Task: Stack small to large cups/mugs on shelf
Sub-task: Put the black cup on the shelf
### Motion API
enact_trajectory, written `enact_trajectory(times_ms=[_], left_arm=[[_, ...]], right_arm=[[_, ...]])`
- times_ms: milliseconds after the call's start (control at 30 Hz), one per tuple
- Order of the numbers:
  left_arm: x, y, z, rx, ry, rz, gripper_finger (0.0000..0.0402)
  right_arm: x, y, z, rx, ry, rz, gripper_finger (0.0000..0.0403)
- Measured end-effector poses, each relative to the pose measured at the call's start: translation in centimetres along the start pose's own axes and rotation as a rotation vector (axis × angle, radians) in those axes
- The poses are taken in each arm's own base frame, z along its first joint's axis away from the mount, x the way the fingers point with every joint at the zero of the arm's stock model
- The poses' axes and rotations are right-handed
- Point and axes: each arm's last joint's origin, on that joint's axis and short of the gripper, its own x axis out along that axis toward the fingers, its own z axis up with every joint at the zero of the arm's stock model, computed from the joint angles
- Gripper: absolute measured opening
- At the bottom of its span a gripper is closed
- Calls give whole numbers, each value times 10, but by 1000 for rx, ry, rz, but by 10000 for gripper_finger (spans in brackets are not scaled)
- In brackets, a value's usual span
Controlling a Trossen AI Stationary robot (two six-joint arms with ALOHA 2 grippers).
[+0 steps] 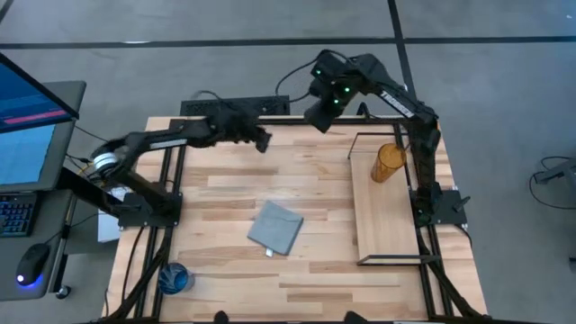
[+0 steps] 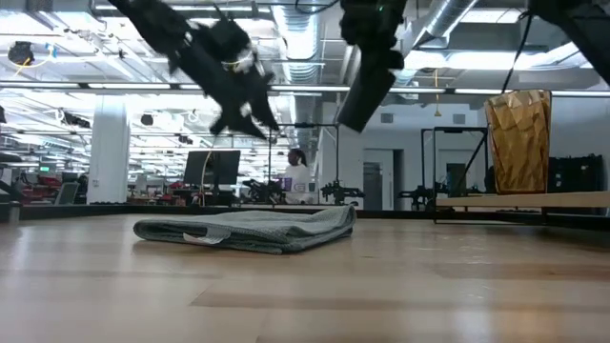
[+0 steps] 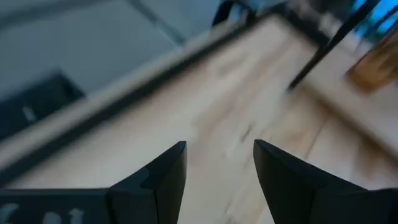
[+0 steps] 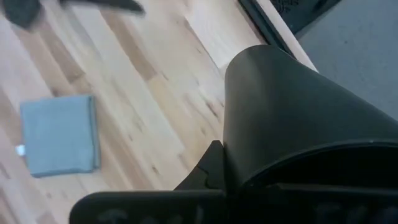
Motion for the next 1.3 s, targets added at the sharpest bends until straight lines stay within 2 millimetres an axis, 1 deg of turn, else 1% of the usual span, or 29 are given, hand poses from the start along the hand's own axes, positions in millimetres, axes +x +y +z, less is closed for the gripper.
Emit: enact_trajectory(times_ms=[67,167,300,400,500,633,800,900,1000,1067,1133,1300], left_arm=[[-26,-1,13,26,-75,-6,178],[-69,-5,25,73,-187,34,178],[-120,-7,29,122,-288,119,178],[-147,-8,26,129,-324,159,178],[-164,-7,21,132,-332,193,178],[-170,-5,16,141,-297,222,178],[-163,-4,14,180,-248,240,178],[-158,-3,14,188,-228,240,178],[-154,-3,13,212,-208,244,178],[-154,-4,13,220,-205,222,178],[-154,-5,13,223,-200,189,178],[-154,-5,13,223,-197,171,178]], right_arm=[[-14,5,-5,13,-34,4,6],[-33,11,-14,27,-78,13,6],[-54,25,-25,30,-126,34,7],[-71,37,-36,29,-162,101,7],[-85,50,-46,37,-175,208,7],[-101,72,-60,50,-182,282,6],[-111,103,-77,50,-159,351,5],[-112,123,-86,55,-134,364,5],[-102,138,-96,107,-77,329,5],[-91,142,-104,143,-25,283,5],[-82,140,-115,178,15,228,5],[-61,121,-151,323,154,165,5]])
